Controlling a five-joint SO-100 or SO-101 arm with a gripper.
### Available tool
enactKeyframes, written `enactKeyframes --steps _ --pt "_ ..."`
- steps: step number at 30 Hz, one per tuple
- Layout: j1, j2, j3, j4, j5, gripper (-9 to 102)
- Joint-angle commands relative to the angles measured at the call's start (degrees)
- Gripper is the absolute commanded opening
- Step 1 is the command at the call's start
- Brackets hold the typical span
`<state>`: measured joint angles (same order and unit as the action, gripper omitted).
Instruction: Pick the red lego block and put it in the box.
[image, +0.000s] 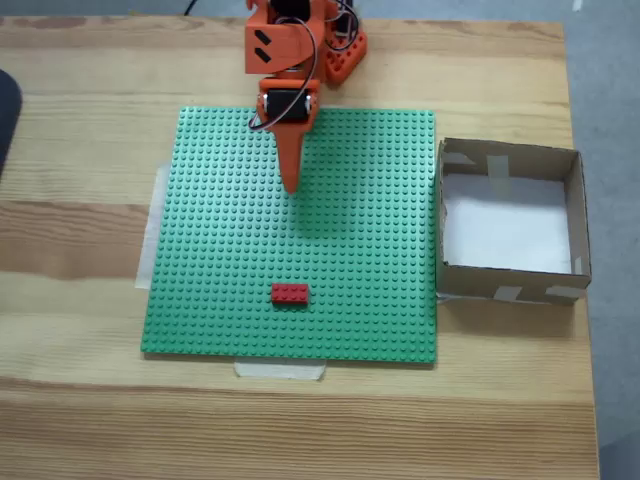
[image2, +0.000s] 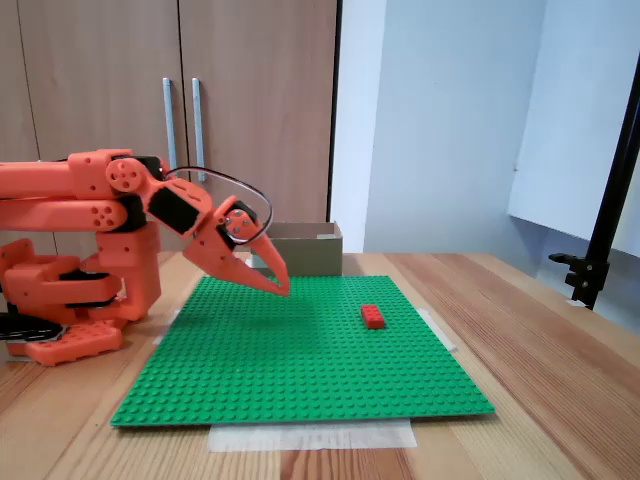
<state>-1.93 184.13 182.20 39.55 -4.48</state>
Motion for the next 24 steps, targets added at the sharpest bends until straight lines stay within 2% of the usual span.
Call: enactKeyframes --steps 1,13,24 --pt "0.18 0.53 1.58 -0.88 -0.18 -1" --pt "0.7 -0.44 1.23 -1.67 0.53 -1" --pt "0.97 -4.48 -5.1 -1.76 0.18 -1"
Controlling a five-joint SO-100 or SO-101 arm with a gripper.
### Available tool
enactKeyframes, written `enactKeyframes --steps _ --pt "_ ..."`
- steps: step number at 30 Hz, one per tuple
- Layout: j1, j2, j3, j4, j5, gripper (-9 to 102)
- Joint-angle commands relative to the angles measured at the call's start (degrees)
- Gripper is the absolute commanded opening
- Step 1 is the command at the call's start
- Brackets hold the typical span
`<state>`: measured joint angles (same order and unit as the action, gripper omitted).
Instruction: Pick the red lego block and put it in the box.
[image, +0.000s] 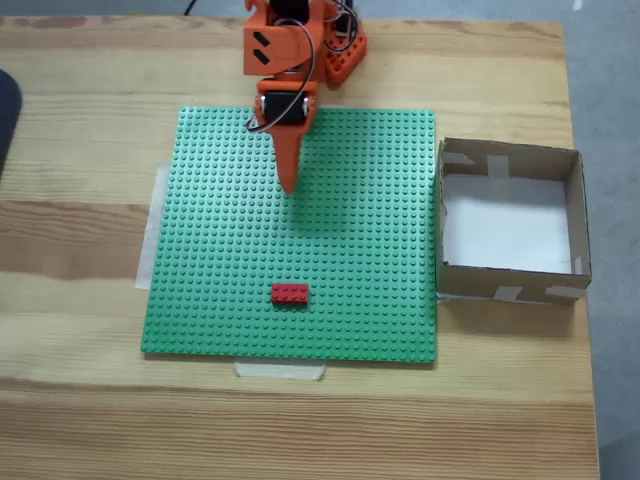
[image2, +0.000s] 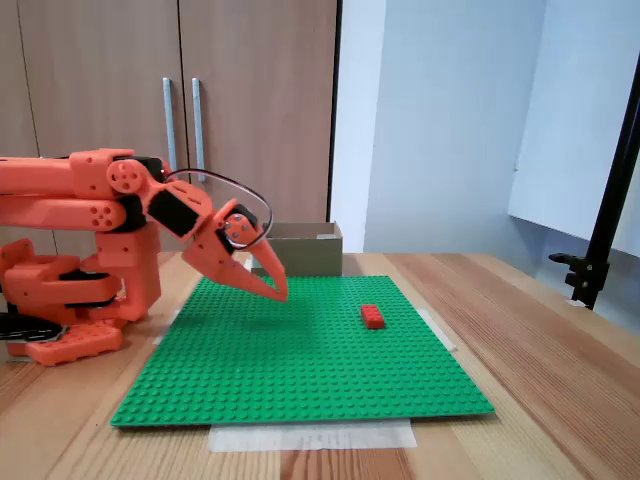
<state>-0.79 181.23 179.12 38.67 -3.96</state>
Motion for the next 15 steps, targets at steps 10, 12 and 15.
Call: enactKeyframes --steps 10,12,15 --pt "-0.09 -11.25 -11.43 -0.62 -0.7 -1" --pt "-0.09 -13.97 -14.15 -0.09 -0.26 -1" --pt "-0.09 -18.28 -18.37 1.14 0.26 -1"
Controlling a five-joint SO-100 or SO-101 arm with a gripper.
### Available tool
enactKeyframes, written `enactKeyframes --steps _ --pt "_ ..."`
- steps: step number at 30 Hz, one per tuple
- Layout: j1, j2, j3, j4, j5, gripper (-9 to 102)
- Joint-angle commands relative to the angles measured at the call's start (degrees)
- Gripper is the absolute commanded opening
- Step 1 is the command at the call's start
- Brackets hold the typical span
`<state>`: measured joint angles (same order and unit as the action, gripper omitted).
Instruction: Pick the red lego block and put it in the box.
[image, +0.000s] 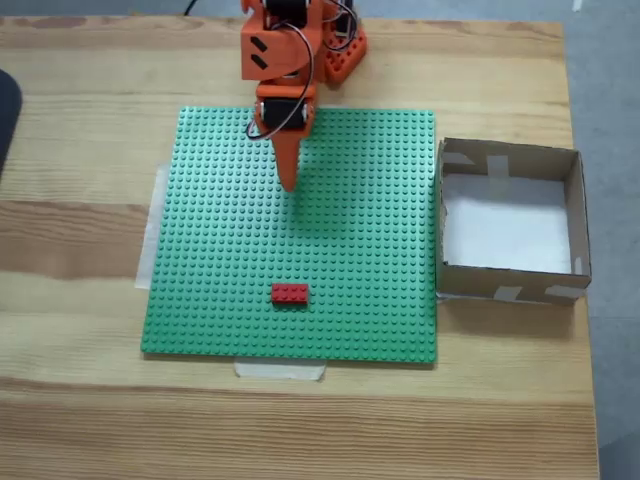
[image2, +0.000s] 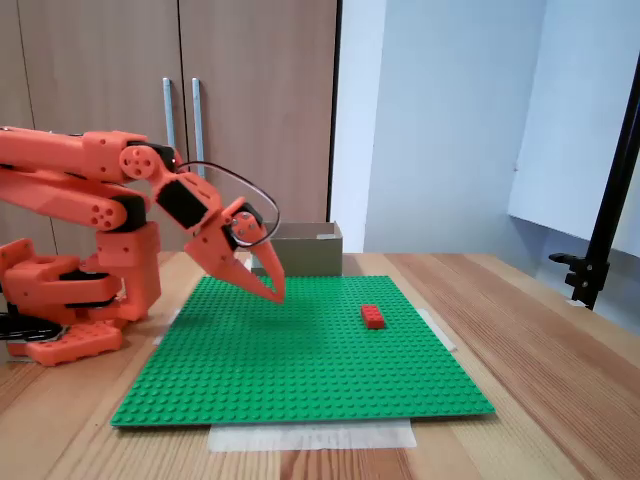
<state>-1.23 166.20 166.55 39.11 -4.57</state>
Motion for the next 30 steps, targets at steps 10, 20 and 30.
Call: enactKeyframes --steps 10,20,30 --pt "0.35 -18.37 -21.09 5.27 2.29 -1" --pt "0.26 -28.92 -32.87 9.84 2.72 -1" --pt "0.35 -40.08 -44.38 13.71 2.46 -1"
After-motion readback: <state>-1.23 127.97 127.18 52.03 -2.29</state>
